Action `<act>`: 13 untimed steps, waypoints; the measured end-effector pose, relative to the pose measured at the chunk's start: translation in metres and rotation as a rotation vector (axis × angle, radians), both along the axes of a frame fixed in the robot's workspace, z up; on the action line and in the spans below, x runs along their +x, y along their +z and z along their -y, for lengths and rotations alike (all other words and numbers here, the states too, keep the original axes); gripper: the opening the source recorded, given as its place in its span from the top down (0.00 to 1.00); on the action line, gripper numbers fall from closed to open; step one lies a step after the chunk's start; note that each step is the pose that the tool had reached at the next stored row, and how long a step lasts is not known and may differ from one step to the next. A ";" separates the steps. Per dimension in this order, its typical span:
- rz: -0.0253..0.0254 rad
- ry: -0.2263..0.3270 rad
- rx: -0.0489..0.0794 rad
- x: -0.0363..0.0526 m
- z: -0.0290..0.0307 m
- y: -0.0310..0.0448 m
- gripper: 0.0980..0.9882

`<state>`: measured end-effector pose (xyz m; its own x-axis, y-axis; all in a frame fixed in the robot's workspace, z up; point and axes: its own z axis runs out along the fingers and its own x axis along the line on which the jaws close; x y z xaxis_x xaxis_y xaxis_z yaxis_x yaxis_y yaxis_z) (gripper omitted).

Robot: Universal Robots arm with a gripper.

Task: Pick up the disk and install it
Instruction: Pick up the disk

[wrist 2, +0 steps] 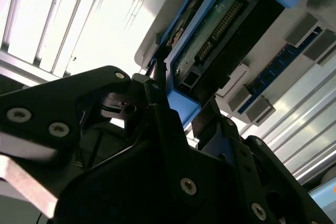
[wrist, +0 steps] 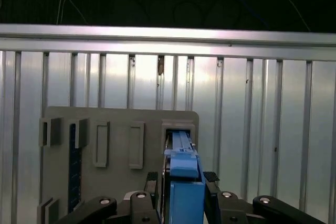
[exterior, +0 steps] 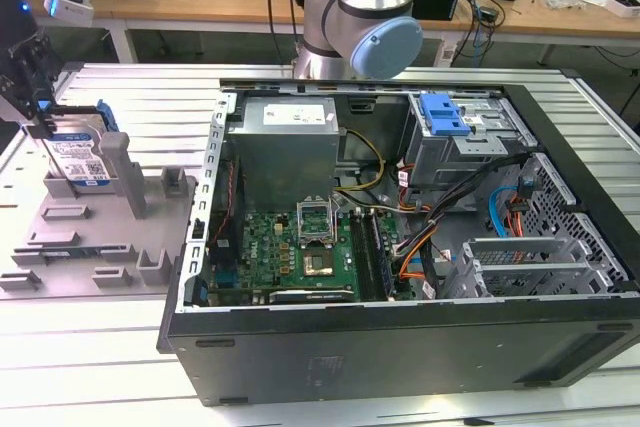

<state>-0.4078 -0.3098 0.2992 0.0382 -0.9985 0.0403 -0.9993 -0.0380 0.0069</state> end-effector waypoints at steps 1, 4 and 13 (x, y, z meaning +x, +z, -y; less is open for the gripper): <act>0.0001 -0.001 0.000 0.0000 0.0000 -0.0001 0.60; 0.0001 -0.005 0.000 0.0000 0.0000 -0.0004 0.60; 0.0000 -0.012 0.000 0.0000 0.0000 -0.0010 0.70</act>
<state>-0.4078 -0.3098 0.2982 0.0262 -0.9988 0.0403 -0.9996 -0.0259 0.0068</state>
